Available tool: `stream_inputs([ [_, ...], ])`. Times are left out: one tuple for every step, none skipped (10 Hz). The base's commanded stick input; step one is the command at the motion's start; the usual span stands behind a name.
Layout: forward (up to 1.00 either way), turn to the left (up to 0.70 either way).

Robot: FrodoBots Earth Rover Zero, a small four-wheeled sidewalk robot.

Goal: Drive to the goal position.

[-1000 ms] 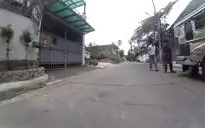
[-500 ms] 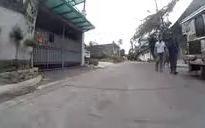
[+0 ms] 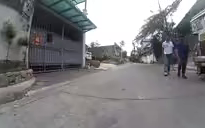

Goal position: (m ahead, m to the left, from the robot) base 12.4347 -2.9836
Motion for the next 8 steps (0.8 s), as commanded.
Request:
stream_inputs([
  [0.72, -0.12],
  [0.72, -0.12],
  [0.72, -0.12],
  [0.72, -0.12],
  [0.72, -0.12],
  [0.72, -0.12],
  [0.52, -0.37],
  [0.0, -1.0],
])
